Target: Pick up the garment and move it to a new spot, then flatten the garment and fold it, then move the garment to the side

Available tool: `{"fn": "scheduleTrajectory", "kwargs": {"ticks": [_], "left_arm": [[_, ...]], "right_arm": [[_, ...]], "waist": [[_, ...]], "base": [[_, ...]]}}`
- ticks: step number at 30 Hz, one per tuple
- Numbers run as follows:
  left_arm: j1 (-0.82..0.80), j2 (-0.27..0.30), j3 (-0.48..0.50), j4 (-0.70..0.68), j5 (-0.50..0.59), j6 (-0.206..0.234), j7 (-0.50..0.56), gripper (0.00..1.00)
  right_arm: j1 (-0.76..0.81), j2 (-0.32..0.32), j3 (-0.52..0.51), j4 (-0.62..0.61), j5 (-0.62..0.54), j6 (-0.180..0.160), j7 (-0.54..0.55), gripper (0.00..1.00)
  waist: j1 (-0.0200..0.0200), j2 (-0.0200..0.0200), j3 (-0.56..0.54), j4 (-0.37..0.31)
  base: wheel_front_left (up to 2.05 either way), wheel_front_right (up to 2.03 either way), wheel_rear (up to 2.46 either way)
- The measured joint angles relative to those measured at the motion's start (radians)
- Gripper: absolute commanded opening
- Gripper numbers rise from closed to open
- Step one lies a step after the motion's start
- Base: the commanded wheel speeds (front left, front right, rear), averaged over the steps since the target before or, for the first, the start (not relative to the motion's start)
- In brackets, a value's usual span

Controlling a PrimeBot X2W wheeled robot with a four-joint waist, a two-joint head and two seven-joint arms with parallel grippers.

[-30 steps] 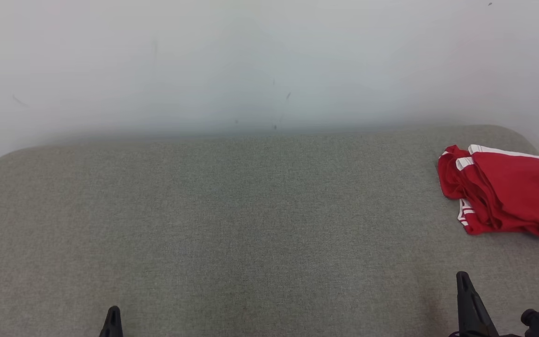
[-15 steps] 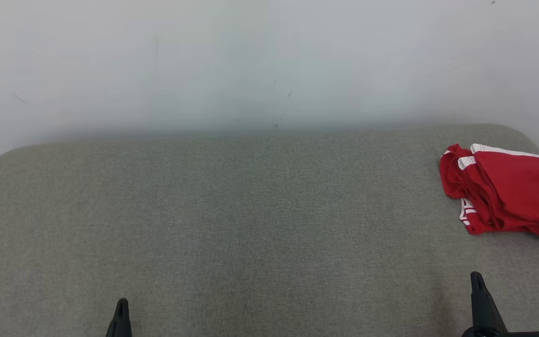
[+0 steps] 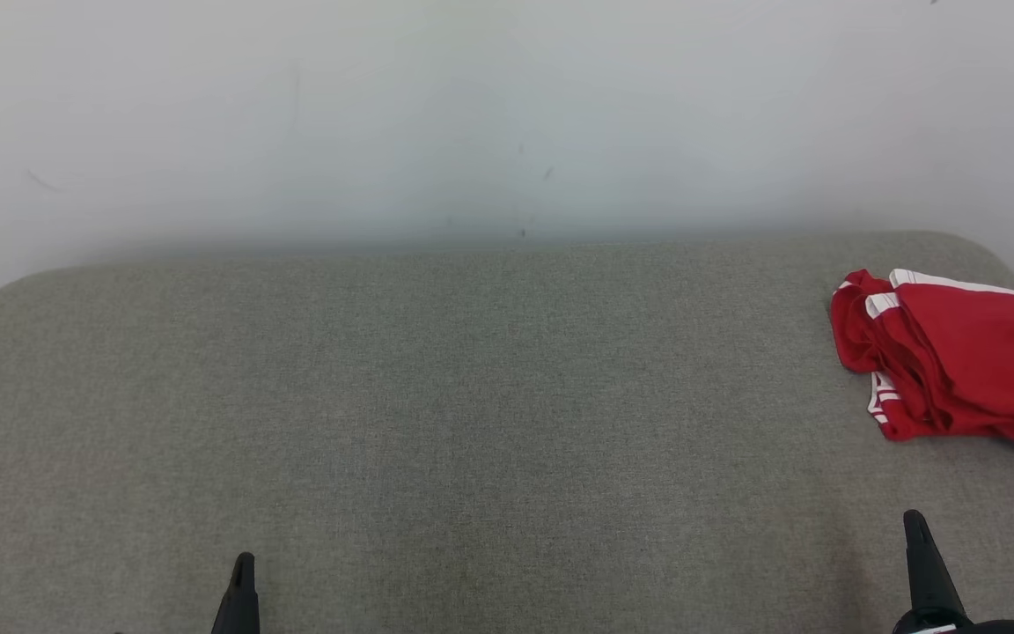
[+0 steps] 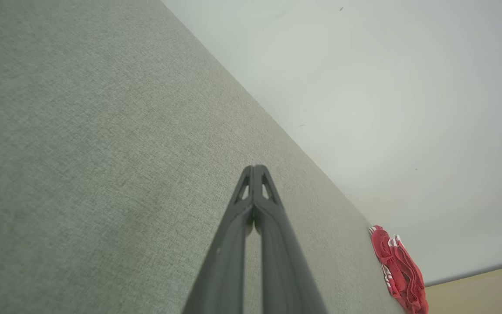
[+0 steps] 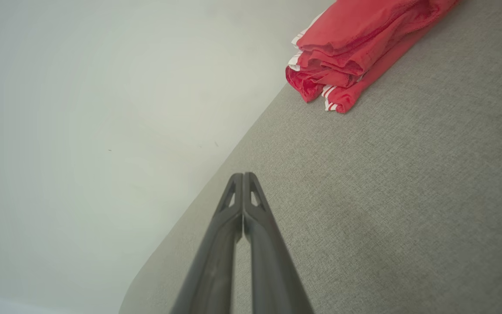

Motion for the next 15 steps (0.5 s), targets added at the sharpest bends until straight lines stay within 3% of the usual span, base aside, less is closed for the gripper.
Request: {"fn": "scheduleTrajectory", "kwargs": {"ticks": [15], "left_arm": [[-0.02, -0.021, 0.006, 0.006, -0.147, -0.031, 0.023, 0.0]], "right_arm": [[0.0, -0.001, -0.035, -0.011, 0.17, 0.0, 0.055, 0.0]], "waist": [[0.0, 0.0, 0.005, 0.004]], "base": [[0.0, 0.0, 0.0]]}}
